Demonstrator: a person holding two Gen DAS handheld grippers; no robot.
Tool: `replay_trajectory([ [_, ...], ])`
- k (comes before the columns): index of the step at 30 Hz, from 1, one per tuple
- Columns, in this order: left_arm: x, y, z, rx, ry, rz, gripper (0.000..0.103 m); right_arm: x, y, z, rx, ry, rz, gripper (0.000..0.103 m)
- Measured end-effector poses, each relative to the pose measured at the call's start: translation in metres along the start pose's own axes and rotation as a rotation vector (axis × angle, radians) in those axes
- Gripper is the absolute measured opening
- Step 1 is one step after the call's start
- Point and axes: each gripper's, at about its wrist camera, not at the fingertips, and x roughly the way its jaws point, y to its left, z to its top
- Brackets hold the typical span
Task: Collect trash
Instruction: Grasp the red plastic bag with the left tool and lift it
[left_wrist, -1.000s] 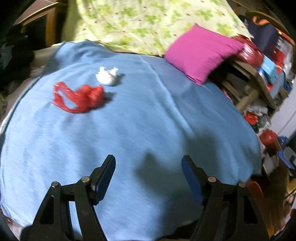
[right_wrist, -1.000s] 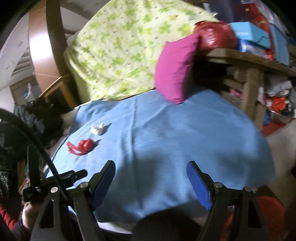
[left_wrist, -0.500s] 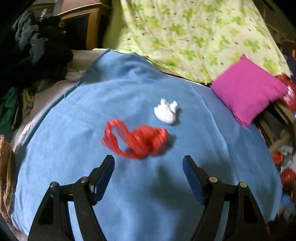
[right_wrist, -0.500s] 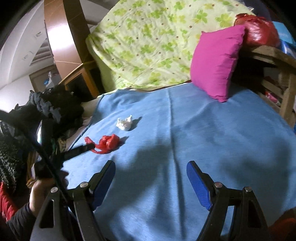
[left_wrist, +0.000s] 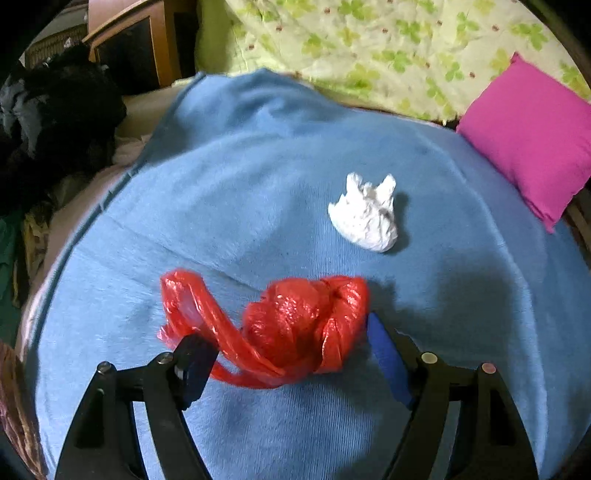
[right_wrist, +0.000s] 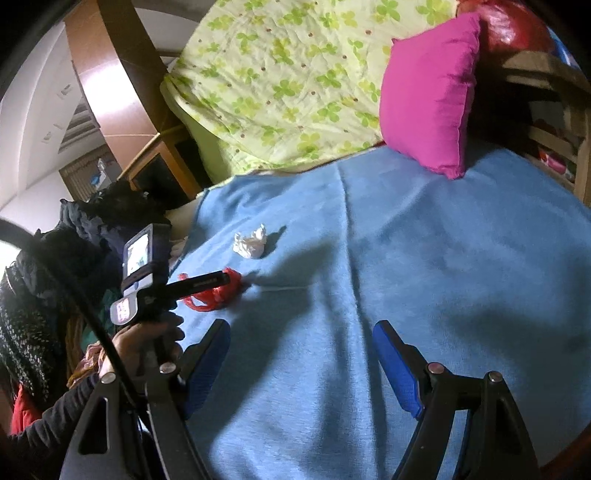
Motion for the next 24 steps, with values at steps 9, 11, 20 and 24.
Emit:
replay_trajectory([
  [9,0.012,0.024,-0.003,-0.132,-0.010,-0.096,0.064,0.016,0.006,0.014,-0.052,0.026,-0.049,0.082],
  [11,0.004,0.031,-0.005,-0.163,-0.041,-0.097,0.064,0.028,0.015,0.021,-0.083,0.042,-0.051,0.082],
  [20,-0.023,0.071,0.009,-0.276,-0.148,-0.048,0.063,0.121,0.055,0.061,-0.097,0.171,0.006,0.082],
  [24,-0.019,0.091,0.011,-0.341,-0.126,-0.039,0.063,0.168,0.073,0.078,-0.103,0.210,-0.003,0.082],
])
